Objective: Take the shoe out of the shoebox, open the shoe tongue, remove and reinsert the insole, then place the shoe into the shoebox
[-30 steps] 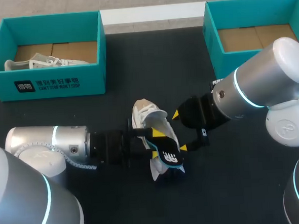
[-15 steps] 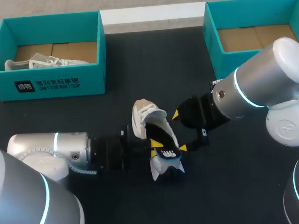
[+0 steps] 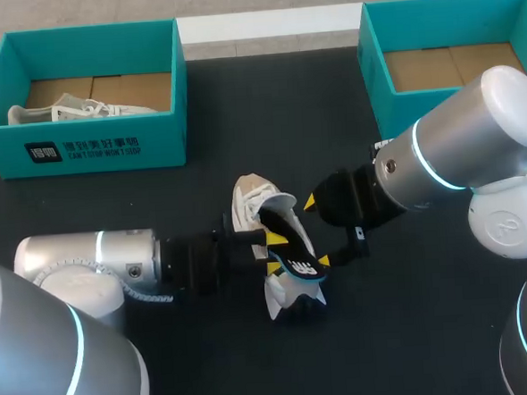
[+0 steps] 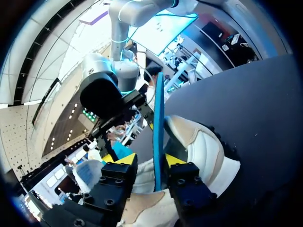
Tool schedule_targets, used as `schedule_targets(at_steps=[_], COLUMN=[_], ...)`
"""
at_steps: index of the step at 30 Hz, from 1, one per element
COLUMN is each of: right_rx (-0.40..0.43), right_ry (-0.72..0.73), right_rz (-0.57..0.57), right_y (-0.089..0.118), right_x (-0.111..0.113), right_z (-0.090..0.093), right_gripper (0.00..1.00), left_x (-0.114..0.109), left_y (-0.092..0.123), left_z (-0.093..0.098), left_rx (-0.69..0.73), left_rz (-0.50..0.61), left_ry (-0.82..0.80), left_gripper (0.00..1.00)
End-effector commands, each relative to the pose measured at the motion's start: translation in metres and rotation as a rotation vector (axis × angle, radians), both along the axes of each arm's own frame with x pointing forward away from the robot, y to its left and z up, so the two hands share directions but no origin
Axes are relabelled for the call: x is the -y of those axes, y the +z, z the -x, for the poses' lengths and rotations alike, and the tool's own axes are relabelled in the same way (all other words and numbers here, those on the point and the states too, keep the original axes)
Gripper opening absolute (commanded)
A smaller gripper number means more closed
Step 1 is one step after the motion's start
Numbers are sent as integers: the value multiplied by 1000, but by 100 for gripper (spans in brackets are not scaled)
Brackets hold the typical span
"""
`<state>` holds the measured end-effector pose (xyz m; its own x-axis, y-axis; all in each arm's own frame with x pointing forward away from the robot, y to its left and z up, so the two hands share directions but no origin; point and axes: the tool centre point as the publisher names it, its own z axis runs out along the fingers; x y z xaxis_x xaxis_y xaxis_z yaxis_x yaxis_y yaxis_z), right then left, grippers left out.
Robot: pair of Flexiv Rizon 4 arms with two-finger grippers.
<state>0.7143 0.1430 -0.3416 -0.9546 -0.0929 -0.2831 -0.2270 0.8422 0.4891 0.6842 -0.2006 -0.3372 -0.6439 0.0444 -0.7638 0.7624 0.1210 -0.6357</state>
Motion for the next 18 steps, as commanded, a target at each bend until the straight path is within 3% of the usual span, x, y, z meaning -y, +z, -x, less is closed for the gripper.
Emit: schedule_targets(at_steps=[1,6,7,8,9,18], right_rx=[1,1,1,1,1,1], right_ry=[-1,-1,-1,-1,-1,-1], right_rz=[-1,-1,-1,-1,-1,-1], right_y=[-1,-1,-1,-1,-1,-1], right_x=[0,0,0,0,0,0], right_z=[1,1,1,1,1,1], right_gripper=[100,100,100,100,100,100], left_x=[-4,3,5,6,7,1], left_y=[12,19,17,15,12,-5], left_z=[10,18,19,20,20,4], left_rx=[11,14,13,9,7,1], left_rz=[16,28,26,22,18,-41], left_ry=[-11,-45,-50,-56,-58,-37], left_gripper=[44,37,31,8,0,0])
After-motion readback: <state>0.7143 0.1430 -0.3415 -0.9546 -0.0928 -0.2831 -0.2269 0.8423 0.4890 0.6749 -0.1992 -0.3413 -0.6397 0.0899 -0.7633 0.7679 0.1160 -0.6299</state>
